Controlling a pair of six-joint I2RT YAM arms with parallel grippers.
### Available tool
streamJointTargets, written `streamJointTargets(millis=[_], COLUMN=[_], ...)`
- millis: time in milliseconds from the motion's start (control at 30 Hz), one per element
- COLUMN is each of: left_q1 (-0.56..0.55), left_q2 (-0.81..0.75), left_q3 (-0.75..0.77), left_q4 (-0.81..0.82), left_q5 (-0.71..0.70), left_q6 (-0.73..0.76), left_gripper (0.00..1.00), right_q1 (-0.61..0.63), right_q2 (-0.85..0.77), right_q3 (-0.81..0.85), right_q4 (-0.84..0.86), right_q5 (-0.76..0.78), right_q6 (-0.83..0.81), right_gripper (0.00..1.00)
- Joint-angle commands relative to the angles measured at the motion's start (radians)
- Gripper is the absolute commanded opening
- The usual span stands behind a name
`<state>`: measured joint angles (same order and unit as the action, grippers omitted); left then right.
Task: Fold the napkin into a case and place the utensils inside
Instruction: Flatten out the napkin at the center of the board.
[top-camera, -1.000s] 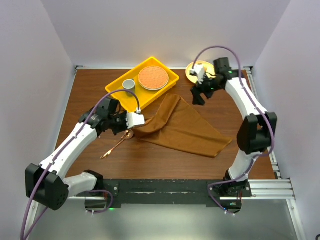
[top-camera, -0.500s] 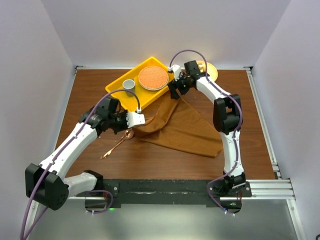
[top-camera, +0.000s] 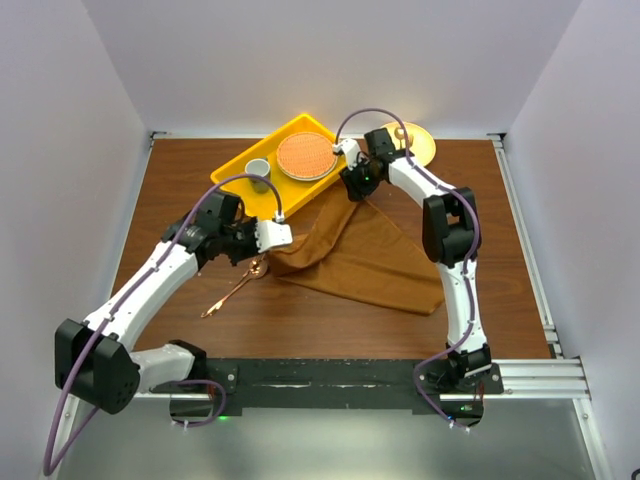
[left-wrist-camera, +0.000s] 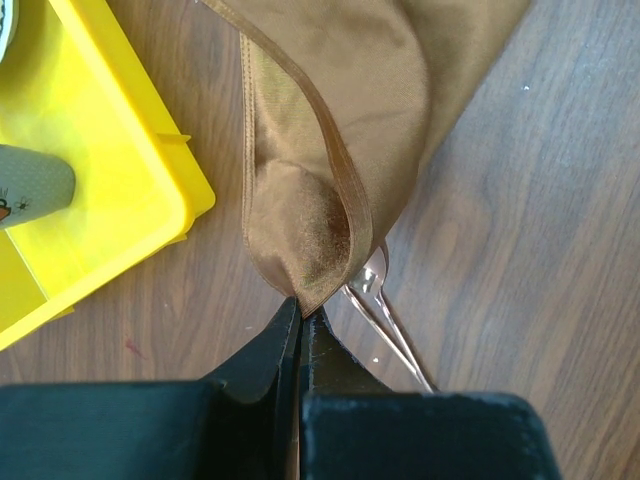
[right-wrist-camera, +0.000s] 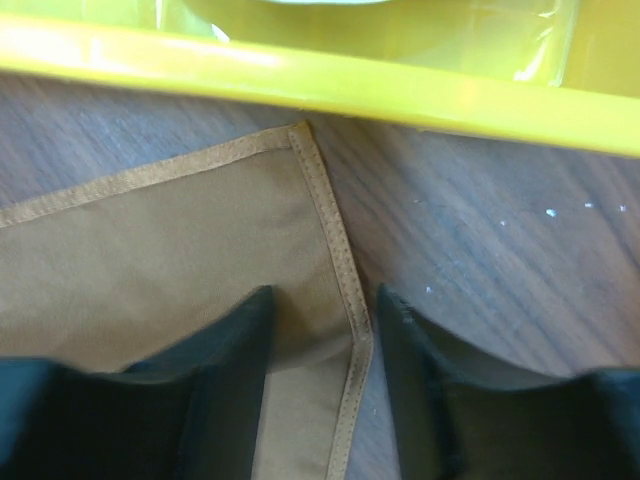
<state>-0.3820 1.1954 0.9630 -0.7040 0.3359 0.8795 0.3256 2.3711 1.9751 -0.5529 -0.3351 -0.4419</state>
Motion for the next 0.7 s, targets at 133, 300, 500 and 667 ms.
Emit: streamJointTargets(millis=[133, 300, 500, 667], left_q1=[-0.003, 0.0, 0.002, 0.005], left_q2=[0.075, 0.096, 0.162, 0.234], left_q3=[0.105, 0.157, 0.317, 0.609], left_q4=[0.032, 0.064, 0.118, 0.162], left_q5=[0.003, 0.002, -0.061, -0.12], left_q6=[-0.129, -0.213, -0.356, -0.454], left_gripper=[0.0, 0.0, 0.0, 0.0], right_q1=[0.013, -0.026, -0.121, -0.197], right_q2=[-0.05, -0.237, -0.492, -0.743], right_q3=[-0.013, -0.045, -0.07, -0.079], right_q4=[-0.077, -0.096, -0.058, 0.036], right_q5=[-0.007, -0.008, -0.028, 0.034], right_q6=[-0.049, -0.028, 0.08, 0.15], right_gripper=[0.0, 0.0, 0.0, 0.0])
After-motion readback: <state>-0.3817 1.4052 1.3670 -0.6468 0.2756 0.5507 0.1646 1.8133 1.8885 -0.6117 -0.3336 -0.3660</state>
